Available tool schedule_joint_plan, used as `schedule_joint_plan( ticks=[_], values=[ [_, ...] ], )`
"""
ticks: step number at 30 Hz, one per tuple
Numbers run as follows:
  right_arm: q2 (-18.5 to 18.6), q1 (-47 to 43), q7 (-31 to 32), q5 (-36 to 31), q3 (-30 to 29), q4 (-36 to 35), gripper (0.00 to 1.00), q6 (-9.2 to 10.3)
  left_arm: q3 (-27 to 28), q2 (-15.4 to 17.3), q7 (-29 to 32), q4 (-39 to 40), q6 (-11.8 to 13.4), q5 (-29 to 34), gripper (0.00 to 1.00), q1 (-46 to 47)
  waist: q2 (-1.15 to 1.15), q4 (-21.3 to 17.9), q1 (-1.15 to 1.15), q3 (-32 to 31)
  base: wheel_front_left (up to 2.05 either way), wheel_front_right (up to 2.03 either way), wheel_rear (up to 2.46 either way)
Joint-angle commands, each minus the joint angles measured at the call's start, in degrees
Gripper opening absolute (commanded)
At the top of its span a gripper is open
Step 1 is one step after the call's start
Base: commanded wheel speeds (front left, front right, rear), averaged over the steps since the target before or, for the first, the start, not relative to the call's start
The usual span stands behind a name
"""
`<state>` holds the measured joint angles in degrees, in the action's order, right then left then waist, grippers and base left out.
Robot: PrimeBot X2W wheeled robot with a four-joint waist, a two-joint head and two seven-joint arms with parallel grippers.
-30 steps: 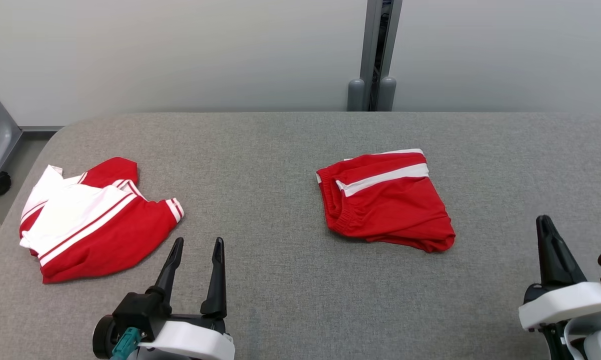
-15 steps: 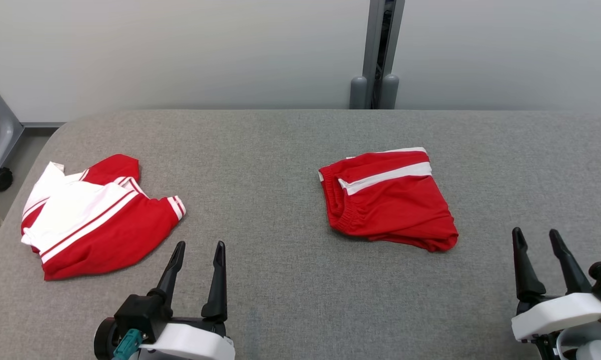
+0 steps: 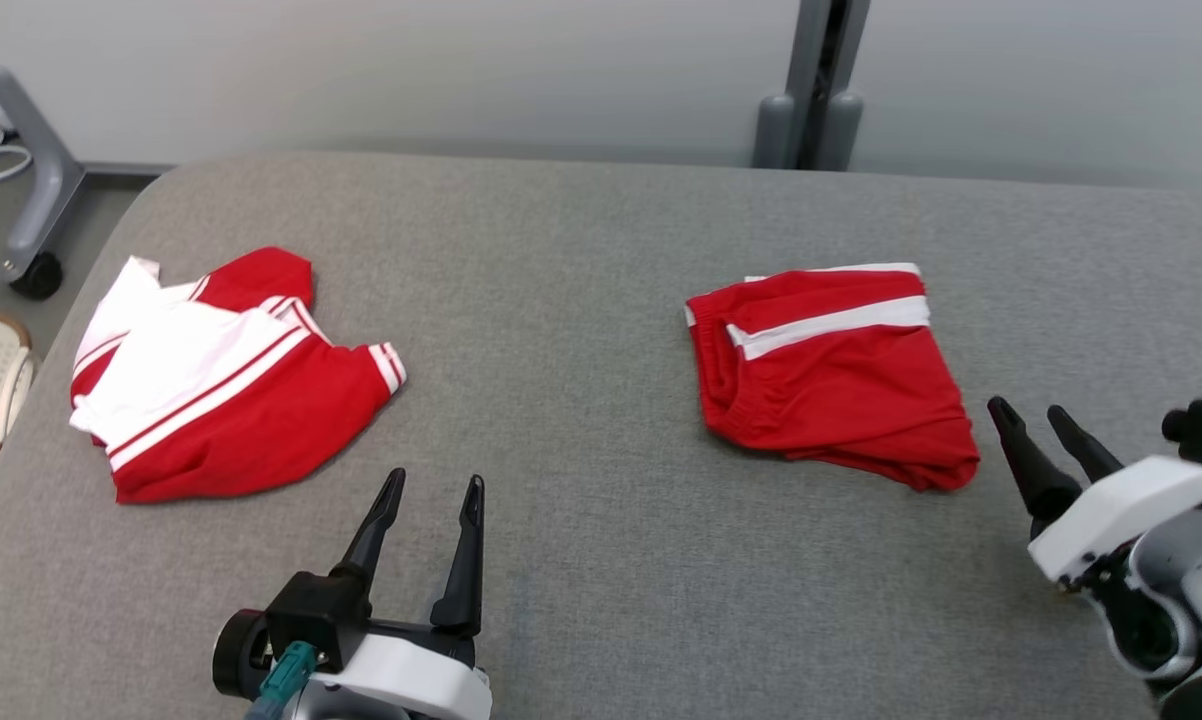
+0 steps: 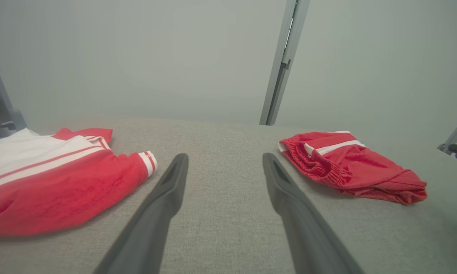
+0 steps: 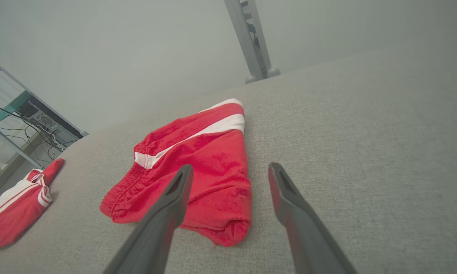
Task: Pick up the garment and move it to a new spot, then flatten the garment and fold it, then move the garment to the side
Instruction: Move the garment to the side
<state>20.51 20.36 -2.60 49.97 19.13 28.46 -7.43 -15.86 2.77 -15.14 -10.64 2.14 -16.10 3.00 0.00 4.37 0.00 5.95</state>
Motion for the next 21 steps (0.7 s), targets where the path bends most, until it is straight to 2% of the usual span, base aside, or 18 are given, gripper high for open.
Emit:
schedule_joint_plan(
  ticks=[1, 5, 10, 15, 21],
  values=[
    [2.2, 1.7, 2.4, 3.7, 1.4, -0.1, 1.00, -0.12, -0.2, 0.3, 0.0, -0.3, -0.2, 0.5, 1.00, 1.3, 0.00, 1.7, 0.00, 1.8, 0.00, 0.00, 0.00],
    [6.5, 5.5, 8.4, 14.7, 4.0, 0.1, 1.00, -0.12, -1.0, 0.3, 0.0, -0.7, -0.4, 0.6, 1.00, 2.5, 0.00, 3.8, 0.00, 4.0, 0.00, 0.00, 0.00],
    [10.5, 9.7, 14.7, 23.2, 7.0, 1.4, 1.00, -0.12, -1.6, 0.2, 0.0, -0.6, -0.4, 0.5, 1.00, 3.9, 0.00, 6.0, 0.00, 6.8, 0.00, 0.00, 0.00],
    [12.9, 13.4, 17.2, 26.3, 9.7, 4.2, 1.00, -0.12, -2.1, 0.2, 0.0, -0.3, -0.3, 0.2, 1.00, 5.1, 0.00, 7.4, 0.00, 9.1, 0.00, 0.00, 0.00],
    [13.8, 17.0, 19.3, 28.4, 12.6, 8.2, 1.00, -0.12, -2.7, 0.2, 0.0, 0.0, 0.0, 0.0, 1.00, 6.1, 0.00, 8.7, 0.00, 11.2, 0.00, 0.00, 0.00]
  ],
)
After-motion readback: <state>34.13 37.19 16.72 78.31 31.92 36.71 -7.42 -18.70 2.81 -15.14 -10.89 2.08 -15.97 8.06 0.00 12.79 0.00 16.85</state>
